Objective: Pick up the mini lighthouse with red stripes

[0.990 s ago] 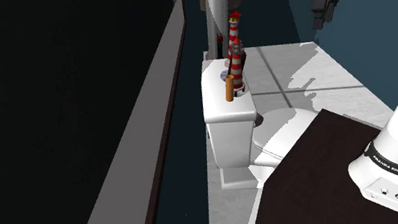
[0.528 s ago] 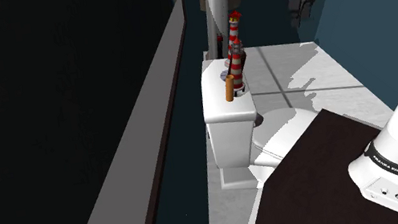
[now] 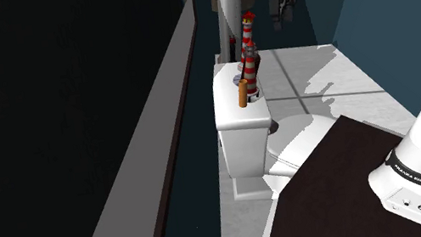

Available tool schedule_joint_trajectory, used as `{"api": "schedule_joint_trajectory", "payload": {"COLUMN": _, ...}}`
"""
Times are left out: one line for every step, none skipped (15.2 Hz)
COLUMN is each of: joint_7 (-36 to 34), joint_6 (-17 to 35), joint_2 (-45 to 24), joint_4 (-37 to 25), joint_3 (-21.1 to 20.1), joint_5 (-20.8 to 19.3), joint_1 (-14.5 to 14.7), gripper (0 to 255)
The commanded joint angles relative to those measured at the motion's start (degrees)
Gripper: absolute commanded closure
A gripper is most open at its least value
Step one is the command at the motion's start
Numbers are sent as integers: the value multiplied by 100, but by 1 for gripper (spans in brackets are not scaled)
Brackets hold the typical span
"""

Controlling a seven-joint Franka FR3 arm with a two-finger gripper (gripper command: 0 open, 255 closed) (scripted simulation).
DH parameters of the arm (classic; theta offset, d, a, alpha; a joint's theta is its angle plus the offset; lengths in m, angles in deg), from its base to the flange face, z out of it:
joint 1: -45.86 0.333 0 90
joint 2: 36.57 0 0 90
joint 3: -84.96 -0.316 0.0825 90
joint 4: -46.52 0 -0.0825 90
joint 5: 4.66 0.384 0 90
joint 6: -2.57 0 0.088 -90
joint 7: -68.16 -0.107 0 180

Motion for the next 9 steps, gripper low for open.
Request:
{"api": "schedule_joint_trajectory", "payload": {"joint_7": 100, "joint_6": -22, "joint_2": -512, "joint_4": -503, "joint_3": 20, "joint_5": -58, "joint_1": -6, "gripper": 0}}
{"api": "schedule_joint_trajectory", "payload": {"joint_7": 130, "joint_6": -37, "joint_2": -755, "joint_4": -747, "joint_3": 18, "joint_5": -80, "joint_1": -2, "gripper": 0}}
{"api": "schedule_joint_trajectory", "payload": {"joint_7": 159, "joint_6": -60, "joint_2": -1001, "joint_4": -1001, "joint_3": 16, "joint_5": -103, "joint_1": 1, "gripper": 0}}
{"api": "schedule_joint_trajectory", "payload": {"joint_7": 189, "joint_6": -91, "joint_2": -1249, "joint_4": -1267, "joint_3": 14, "joint_5": -125, "joint_1": 3, "gripper": 0}}
{"api": "schedule_joint_trajectory", "payload": {"joint_7": 219, "joint_6": -131, "joint_2": -1501, "joint_4": -1545, "joint_3": 12, "joint_5": -148, "joint_1": 6, "gripper": 0}}
{"api": "schedule_joint_trajectory", "payload": {"joint_7": 249, "joint_6": -180, "joint_2": -1757, "joint_4": -1837, "joint_3": 10, "joint_5": -170, "joint_1": 9, "gripper": 0}}
{"api": "schedule_joint_trajectory", "payload": {"joint_7": 279, "joint_6": -239, "joint_2": -2019, "joint_4": -2144, "joint_3": 7, "joint_5": -192, "joint_1": 10, "gripper": 0}}
{"api": "schedule_joint_trajectory", "payload": {"joint_7": 310, "joint_6": -308, "joint_2": -2288, "joint_4": -2469, "joint_3": 4, "joint_5": -215, "joint_1": 12, "gripper": 0}}
{"api": "schedule_joint_trajectory", "payload": {"joint_7": 342, "joint_6": -390, "joint_2": -2565, "joint_4": -2815, "joint_3": 1, "joint_5": -237, "joint_1": 13, "gripper": 0}}
